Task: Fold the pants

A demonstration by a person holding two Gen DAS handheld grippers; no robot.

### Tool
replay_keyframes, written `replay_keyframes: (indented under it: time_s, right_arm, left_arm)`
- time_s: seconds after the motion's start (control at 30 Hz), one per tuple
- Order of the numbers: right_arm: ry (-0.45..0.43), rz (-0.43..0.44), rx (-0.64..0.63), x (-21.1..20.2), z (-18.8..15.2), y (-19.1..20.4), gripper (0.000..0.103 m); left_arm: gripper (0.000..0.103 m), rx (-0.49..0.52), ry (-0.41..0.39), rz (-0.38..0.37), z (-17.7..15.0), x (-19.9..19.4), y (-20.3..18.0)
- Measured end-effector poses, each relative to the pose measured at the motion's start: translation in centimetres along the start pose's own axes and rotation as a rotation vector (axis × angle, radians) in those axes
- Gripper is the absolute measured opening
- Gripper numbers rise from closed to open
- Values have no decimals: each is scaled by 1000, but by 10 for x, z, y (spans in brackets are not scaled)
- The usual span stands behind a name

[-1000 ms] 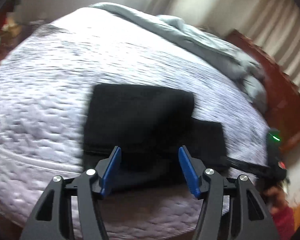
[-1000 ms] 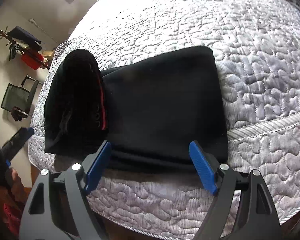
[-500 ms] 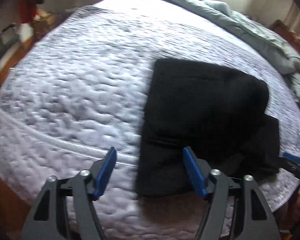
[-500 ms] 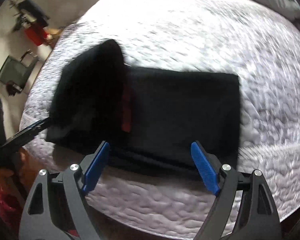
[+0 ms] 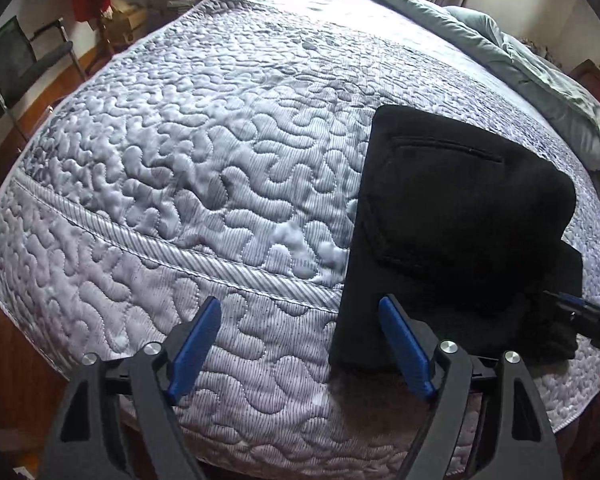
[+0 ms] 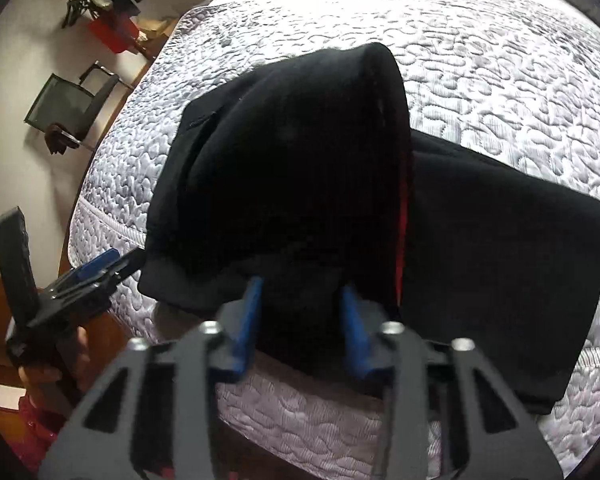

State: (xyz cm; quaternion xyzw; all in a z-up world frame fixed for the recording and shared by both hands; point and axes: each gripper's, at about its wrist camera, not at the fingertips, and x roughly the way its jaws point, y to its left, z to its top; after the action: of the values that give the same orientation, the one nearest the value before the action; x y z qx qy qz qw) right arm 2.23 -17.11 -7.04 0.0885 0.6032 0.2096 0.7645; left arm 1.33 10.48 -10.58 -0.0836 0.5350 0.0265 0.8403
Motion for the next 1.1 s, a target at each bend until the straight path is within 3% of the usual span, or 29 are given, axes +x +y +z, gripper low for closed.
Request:
replay_keyframes:
  time_s: [0.03, 0.17, 0.2, 0.23, 0.3, 0.47, 0.57, 0.7, 0.83, 1.1]
  right_arm:
    - [-7, 2, -7, -4, 1, 0, 12]
    - [-68, 79, 27, -29, 0, -12, 8]
    - [-72, 68, 29, -31, -2, -15, 3]
    - [-66, 16, 34, -32, -4, -20, 3]
    - [-36, -1, 58, -24, -10, -32, 3]
    - [4, -75, 43, -2, -18, -32, 5]
    - [4, -99, 20, -6, -15, -25, 14]
    - [-42, -63, 41, -31, -17, -28, 57]
    - [-56, -59, 91, -38, -13, -40, 73]
    - [43, -49, 121, -5, -6, -48, 78]
  left_arm:
    - [85, 2, -5, 4, 0, 0, 0]
    - [88, -5, 0, -16, 2, 5, 2]
    - [88, -8, 3, -28, 2, 6, 3]
    - [89, -4, 7, -34, 1, 7, 1]
    - [89, 12, 12, -46, 0, 9, -3]
    - [91, 59, 2, 5, -3, 12, -14]
    - [91, 63, 6, 6, -1, 8, -13]
    - [90, 72, -3, 10, 2, 0, -12]
    - [90, 54, 2, -23, 5, -2, -10]
    - [90, 48, 27, -8, 3, 6, -9]
